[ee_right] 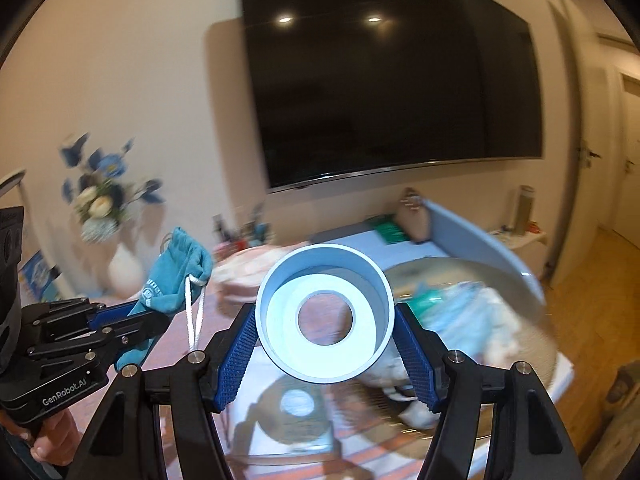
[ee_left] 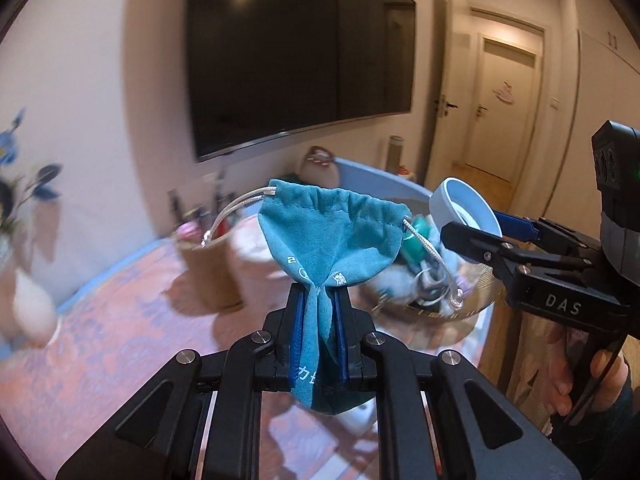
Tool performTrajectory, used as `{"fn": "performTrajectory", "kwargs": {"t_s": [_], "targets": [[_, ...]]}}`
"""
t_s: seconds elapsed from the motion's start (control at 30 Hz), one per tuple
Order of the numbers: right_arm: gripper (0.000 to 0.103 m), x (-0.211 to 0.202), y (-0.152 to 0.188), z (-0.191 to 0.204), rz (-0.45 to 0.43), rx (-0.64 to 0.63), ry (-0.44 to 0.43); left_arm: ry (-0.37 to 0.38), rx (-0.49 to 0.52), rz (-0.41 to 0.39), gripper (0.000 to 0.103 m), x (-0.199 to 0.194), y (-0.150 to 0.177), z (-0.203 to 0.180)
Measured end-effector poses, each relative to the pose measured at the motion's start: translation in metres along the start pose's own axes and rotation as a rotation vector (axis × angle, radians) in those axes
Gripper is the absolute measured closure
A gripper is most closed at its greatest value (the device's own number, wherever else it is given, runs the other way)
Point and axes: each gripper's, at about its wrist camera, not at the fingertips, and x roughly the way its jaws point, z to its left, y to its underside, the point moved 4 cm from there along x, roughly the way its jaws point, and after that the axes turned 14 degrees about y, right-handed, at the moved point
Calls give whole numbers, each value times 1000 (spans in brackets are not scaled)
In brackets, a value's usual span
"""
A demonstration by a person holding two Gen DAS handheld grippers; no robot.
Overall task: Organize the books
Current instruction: 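Carry the teal pouch and tape roll over the basket, then drop the pouch and tape roll into the basket by opening both grippers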
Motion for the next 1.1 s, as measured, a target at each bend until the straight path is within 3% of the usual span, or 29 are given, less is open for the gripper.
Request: {"fn": "performTrajectory", "kwargs": {"t_s": [0.17,0.33,0.77,0.83,0.97,1.0,1.07,1.1], "targets": [[37,17,-8,-61,22,102,97,36,33,11,92,37,-28,-16],[37,41,-17,-120,70,243,154,104,-16,10,92,71,-56,-21],[36,109,-25,-167,191,387,175,132,-89,91,90,158,-67,-31],[36,121,-25,-166,222,388,161,130,-82,118,71,168,-64,-33],[34,136,-19,-158,277,370,111,102,-22,127,70,170,-58,-39],[34,136,-19,-157,274,361,113,110,-18,127,65,169,-59,-41],[34,131,-18,-153,260,335,129,135,-24,122,47,163,-59,-41],[34,129,-17,-152,257,330,130,140,-28,110,32,159,-60,-40]]}}
